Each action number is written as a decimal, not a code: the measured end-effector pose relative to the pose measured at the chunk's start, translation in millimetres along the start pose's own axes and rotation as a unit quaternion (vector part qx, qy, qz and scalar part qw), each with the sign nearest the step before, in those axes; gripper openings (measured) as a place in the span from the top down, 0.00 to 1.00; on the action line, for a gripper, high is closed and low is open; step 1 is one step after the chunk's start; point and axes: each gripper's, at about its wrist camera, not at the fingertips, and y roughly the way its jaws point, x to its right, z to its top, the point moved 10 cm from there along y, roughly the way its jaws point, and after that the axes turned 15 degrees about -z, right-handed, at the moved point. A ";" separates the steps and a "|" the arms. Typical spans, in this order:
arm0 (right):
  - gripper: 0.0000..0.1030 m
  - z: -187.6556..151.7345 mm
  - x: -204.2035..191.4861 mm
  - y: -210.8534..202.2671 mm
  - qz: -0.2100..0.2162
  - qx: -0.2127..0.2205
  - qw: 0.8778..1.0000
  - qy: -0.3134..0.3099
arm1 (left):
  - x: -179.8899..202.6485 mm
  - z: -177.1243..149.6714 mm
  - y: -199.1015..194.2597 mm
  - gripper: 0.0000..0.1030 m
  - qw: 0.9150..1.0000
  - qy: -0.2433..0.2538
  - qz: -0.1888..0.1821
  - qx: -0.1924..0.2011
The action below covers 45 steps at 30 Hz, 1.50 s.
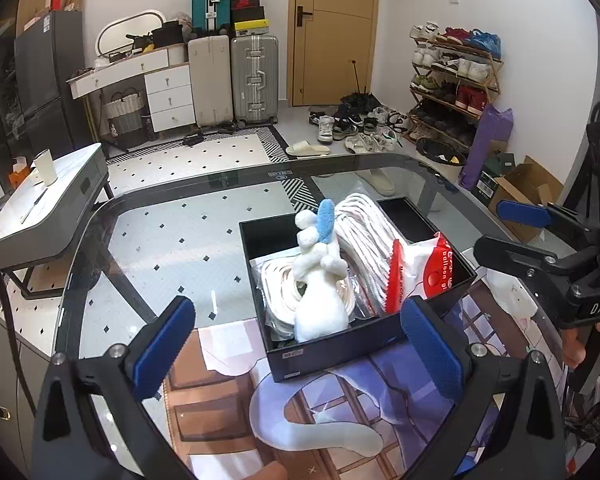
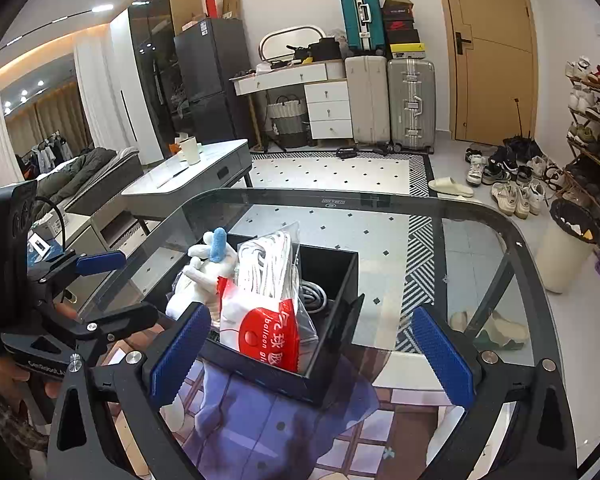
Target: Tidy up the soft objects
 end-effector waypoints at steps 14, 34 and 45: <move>0.01 -27.8 12.3 -0.2 -0.022 0.044 0.999 0.011 | -27.1 -36.2 -2.7 0.00 0.999 -0.026 0.019 0.043; 0.01 -37.8 16.9 -0.3 -0.029 0.069 0.997 0.027 | -30.7 -43.0 -2.1 0.00 0.997 -0.018 0.020 0.066; 0.01 -37.2 19.9 -3.0 -0.040 0.079 0.996 0.027 | -33.8 -44.8 0.5 0.00 0.998 -0.022 0.023 0.062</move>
